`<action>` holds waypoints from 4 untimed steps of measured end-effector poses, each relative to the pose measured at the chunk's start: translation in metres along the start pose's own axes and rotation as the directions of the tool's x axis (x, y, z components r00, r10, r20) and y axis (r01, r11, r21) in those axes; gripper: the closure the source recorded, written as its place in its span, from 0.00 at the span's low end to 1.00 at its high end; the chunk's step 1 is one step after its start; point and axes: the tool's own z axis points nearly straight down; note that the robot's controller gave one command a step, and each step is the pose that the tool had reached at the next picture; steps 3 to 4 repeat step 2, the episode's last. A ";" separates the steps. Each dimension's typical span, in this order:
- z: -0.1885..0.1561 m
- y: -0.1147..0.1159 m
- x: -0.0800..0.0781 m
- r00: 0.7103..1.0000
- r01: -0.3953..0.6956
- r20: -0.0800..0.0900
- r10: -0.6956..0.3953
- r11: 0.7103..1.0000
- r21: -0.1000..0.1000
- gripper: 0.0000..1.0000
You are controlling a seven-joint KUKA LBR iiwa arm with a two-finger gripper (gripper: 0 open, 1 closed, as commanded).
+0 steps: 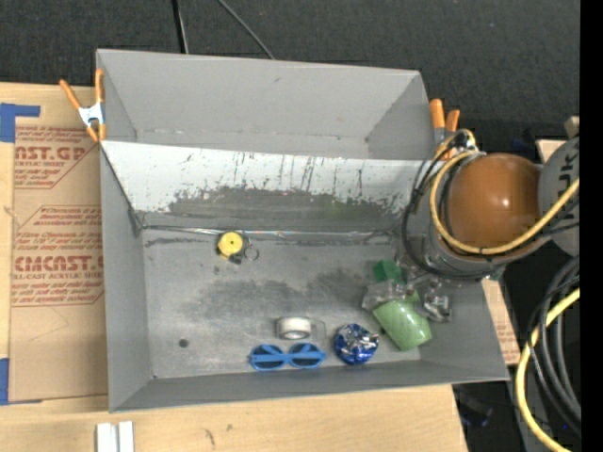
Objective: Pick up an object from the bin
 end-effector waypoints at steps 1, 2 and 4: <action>-0.105 0.009 0.005 1.000 -0.025 0.002 0.025 1.000 -0.015 1.00; -0.200 0.036 -0.031 0.938 0.348 0.010 -0.347 0.937 -0.018 1.00; -0.200 0.036 -0.031 0.938 0.348 0.010 -0.347 0.937 -0.018 1.00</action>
Offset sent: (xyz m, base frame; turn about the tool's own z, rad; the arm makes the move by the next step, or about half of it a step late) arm -0.0143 -0.0008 0.1006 0.0228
